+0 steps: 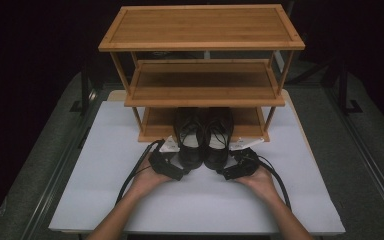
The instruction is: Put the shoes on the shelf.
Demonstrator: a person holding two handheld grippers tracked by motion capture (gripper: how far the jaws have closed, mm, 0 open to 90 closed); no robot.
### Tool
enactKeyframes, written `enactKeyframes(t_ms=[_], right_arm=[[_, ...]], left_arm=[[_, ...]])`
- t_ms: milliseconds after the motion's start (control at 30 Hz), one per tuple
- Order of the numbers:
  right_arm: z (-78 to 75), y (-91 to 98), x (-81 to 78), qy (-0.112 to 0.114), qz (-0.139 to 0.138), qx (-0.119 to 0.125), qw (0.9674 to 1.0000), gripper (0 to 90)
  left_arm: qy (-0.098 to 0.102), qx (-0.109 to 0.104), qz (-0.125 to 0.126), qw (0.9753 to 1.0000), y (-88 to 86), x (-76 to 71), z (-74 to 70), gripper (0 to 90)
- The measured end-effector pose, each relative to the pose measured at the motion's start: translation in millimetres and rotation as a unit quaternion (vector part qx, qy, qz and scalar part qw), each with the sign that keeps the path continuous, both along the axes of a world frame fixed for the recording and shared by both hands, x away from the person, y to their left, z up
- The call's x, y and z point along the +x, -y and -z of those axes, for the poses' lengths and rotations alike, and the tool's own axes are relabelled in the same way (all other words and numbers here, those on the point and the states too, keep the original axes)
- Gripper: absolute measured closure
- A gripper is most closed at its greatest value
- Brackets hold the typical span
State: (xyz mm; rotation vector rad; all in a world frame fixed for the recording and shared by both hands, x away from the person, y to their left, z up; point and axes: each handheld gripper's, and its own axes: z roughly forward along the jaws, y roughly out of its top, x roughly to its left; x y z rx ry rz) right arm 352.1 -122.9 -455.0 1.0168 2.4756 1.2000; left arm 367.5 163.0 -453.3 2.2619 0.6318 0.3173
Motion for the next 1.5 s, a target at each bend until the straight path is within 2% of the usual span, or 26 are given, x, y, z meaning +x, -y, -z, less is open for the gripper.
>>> enactKeyframes(t_ms=[200,300,333,433,567,700,1000,1167,1267,1500], right_arm=[[-1.1,-1.2,-1.4,0.004,0.011,0.007,0.9999,13.9],[-4.2,0.3,-1.2,0.002,0.015,0.021,0.9997,14.5],[-5.3,0.9,-0.5,-0.001,0.016,0.026,0.9995,14.5],[-6.8,-1.0,-0.1,-0.003,0.014,0.016,0.9998,14.6],[-12.3,1.0,3.3,-0.004,0.009,0.021,0.9997,14.6],[-20.0,3.4,13.0,-0.008,0.008,0.038,0.9992,14.6],[-21.7,4.6,42.4,-0.007,0.014,0.046,0.9988,14.5],[-20.2,5.0,55.7,-0.003,0.026,0.054,0.9982,14.4],[-18.2,3.1,61.7,0.003,0.033,0.047,0.9983,14.4],[-14.2,-0.1,76.1,0.007,0.044,0.037,0.9983,14.4]], left_arm=[[-0.004,0.002,-0.007,1.0000,1.8,0.3,-0.9,6.9],[-0.017,-0.020,-0.010,0.9996,-1.1,3.0,-3.2,6.8],[-0.016,-0.019,-0.010,0.9996,-1.0,2.9,-3.7,6.8],[-0.016,-0.017,-0.011,0.9997,-0.4,3.0,-5.4,6.8],[-0.021,-0.031,-0.011,0.9993,-2.0,6.7,-12.5,6.8],[-0.028,-0.049,-0.014,0.9983,-3.7,17.3,-16.7,6.7],[-0.027,-0.053,-0.022,0.9980,-2.5,45.9,-19.8,6.7],[-0.024,-0.056,-0.033,0.9976,-0.7,59.9,-19.7,6.7],[-0.021,-0.044,-0.032,0.9983,1.0,67.4,-16.4,6.7],[-0.020,-0.051,-0.046,0.9974,3.2,82.3,-11.7,6.4]])
